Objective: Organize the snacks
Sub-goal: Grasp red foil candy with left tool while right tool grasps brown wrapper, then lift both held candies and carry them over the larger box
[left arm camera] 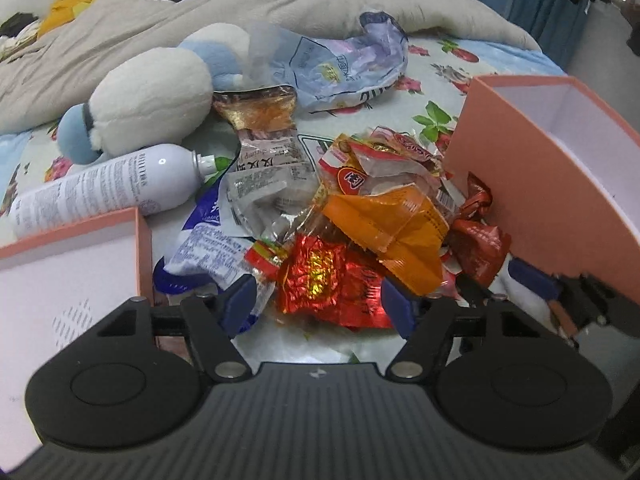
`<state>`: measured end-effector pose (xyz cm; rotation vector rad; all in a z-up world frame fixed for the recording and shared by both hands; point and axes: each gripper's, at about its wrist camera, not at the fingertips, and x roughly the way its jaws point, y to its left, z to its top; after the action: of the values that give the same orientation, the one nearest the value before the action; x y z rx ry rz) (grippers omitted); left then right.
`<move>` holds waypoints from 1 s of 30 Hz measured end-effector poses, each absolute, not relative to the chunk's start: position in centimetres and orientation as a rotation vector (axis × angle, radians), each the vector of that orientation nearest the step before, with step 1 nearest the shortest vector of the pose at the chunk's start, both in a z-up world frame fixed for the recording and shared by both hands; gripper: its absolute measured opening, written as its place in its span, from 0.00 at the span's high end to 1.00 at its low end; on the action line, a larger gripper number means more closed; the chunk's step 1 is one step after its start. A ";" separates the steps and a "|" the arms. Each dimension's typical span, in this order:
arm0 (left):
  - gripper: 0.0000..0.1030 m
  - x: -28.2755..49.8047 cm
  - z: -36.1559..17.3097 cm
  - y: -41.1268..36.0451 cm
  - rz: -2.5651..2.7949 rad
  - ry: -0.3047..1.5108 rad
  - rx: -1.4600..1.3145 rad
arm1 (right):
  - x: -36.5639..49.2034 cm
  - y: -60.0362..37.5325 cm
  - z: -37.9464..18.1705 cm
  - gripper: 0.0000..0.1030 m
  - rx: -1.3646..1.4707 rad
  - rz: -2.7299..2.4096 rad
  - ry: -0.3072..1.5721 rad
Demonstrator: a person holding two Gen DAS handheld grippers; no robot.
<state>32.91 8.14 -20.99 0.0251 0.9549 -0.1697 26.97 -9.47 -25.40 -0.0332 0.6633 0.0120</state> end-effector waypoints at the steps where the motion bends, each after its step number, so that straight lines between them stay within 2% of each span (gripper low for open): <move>1: 0.29 33.2 -21.2 8.1 -0.172 0.962 0.029 | 27.3 -9.4 -25.6 0.50 -0.037 0.012 0.662; 4: 0.30 33.8 -22.0 8.1 -0.187 0.983 0.022 | 28.3 -9.1 -26.4 0.55 -0.074 0.009 0.674; 9: 0.35 34.2 -23.1 7.9 -0.158 0.990 0.071 | 29.3 -8.9 -26.7 0.58 -0.082 -0.006 0.655; 11: 0.45 34.3 -23.2 8.1 -0.144 0.983 0.066 | 29.6 -8.8 -26.7 0.66 -0.086 -0.003 0.652; 12: 0.59 34.3 -23.2 8.1 -0.149 0.982 0.059 | 29.8 -8.7 -26.7 0.70 -0.091 -0.001 0.653; 21: 0.59 32.6 -20.8 8.1 -0.086 0.930 -0.019 | 29.0 -9.6 -25.7 0.72 -0.070 0.055 0.699; 30: 0.59 26.1 -19.2 7.8 0.001 0.939 -0.106 | 24.0 -10.8 -23.7 0.72 -0.050 0.137 0.753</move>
<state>26.14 7.80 -19.25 -0.1064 0.9392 0.0006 24.01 -10.80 -23.71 -0.0501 0.7532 0.1369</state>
